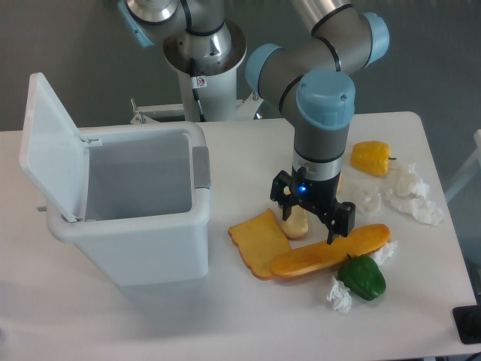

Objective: Pick up the long bread
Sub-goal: 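Move the gripper down toward the long orange bread loaf, then lower the open gripper around the middle of the long bread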

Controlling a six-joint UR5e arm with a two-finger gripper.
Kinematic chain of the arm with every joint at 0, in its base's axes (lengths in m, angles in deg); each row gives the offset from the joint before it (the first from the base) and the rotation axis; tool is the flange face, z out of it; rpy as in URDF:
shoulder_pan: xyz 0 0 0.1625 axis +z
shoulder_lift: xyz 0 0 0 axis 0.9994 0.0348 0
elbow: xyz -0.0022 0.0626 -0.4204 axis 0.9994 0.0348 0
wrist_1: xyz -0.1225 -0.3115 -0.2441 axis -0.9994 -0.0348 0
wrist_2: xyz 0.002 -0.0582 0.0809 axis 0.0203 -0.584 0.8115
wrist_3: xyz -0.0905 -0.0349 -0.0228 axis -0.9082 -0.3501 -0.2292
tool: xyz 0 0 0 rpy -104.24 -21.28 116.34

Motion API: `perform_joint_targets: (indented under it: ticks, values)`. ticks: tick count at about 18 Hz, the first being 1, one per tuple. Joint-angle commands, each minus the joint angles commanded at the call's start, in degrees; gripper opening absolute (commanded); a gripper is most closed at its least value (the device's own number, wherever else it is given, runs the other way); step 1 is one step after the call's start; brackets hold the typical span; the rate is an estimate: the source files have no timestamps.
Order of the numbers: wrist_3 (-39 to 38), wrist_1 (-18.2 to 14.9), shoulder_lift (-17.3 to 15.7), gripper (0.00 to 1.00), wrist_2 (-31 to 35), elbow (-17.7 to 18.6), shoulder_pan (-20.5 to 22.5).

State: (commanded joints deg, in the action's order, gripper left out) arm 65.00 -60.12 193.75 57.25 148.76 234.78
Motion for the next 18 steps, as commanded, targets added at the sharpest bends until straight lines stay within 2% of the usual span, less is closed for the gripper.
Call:
perform_joint_targets:
  ticks: [3,8,18]
  values:
    - [0.27,-0.17,2.03,1.00,0.08,-1.67,-1.05]
    - [3.43,-0.35,4.58,1.00,0.08,-1.85,-1.41]
    - [4.84,-0.09,8.71,1.00,2.19,-1.94,-1.93]
